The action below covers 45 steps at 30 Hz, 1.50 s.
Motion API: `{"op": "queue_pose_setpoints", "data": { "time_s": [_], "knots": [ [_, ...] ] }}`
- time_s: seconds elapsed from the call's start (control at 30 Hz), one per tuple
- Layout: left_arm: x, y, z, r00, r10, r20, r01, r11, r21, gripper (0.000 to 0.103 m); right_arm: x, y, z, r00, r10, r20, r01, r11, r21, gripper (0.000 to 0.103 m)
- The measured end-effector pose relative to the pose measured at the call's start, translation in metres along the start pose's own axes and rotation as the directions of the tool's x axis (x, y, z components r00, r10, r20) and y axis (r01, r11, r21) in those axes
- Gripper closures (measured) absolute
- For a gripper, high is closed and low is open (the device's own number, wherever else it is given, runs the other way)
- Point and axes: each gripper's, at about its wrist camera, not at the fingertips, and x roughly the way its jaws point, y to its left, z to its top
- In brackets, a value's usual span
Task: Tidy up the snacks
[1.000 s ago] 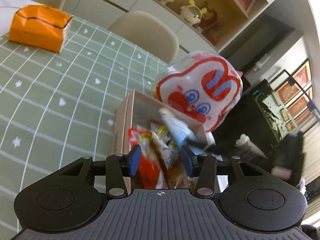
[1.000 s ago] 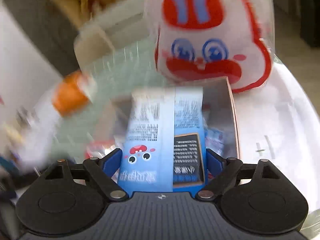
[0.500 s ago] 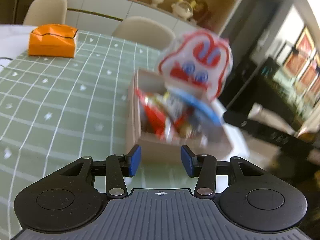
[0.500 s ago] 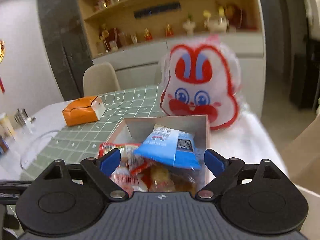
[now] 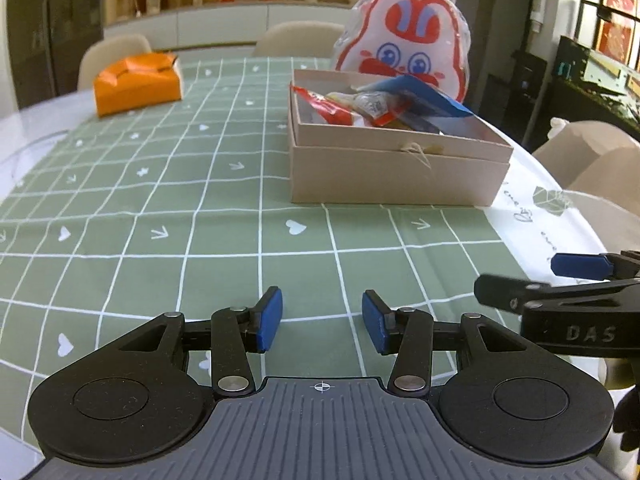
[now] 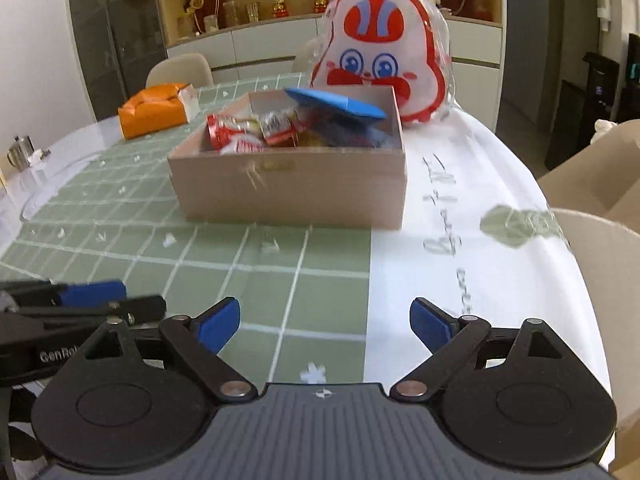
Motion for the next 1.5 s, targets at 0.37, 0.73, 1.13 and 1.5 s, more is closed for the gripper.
{"op": "queue_pose_setpoints", "data": {
  "time_s": [0.37, 0.73, 1.13, 1.5],
  "knots": [
    [-0.002, -0.014, -0.014, 0.995, 0.058, 0.083, -0.063, 0.997, 0.054, 0.052, 0.008, 0.003, -0.022, 0.997, -0.064, 0.049, 0.066, 0.998, -0.022, 0.006],
    [-0.004, -0.01, -0.015, 0.996, 0.032, 0.082, -0.036, 0.998, 0.054, 0.053, 0.009, 0.002, -0.021, 0.997, -0.065, 0.051, 0.066, 0.998, -0.021, 0.005],
    [-0.004, -0.009, -0.015, 0.996, 0.033, 0.082, -0.038, 0.998, 0.056, 0.053, 0.01, 0.002, -0.021, 0.997, -0.065, 0.05, 0.066, 0.998, -0.021, 0.005],
    [-0.004, -0.01, -0.016, 0.996, 0.035, 0.083, -0.04, 0.997, 0.062, 0.054, 0.01, 0.002, -0.022, 0.997, -0.065, 0.05, 0.067, 0.998, -0.021, 0.004]
  ]
}}
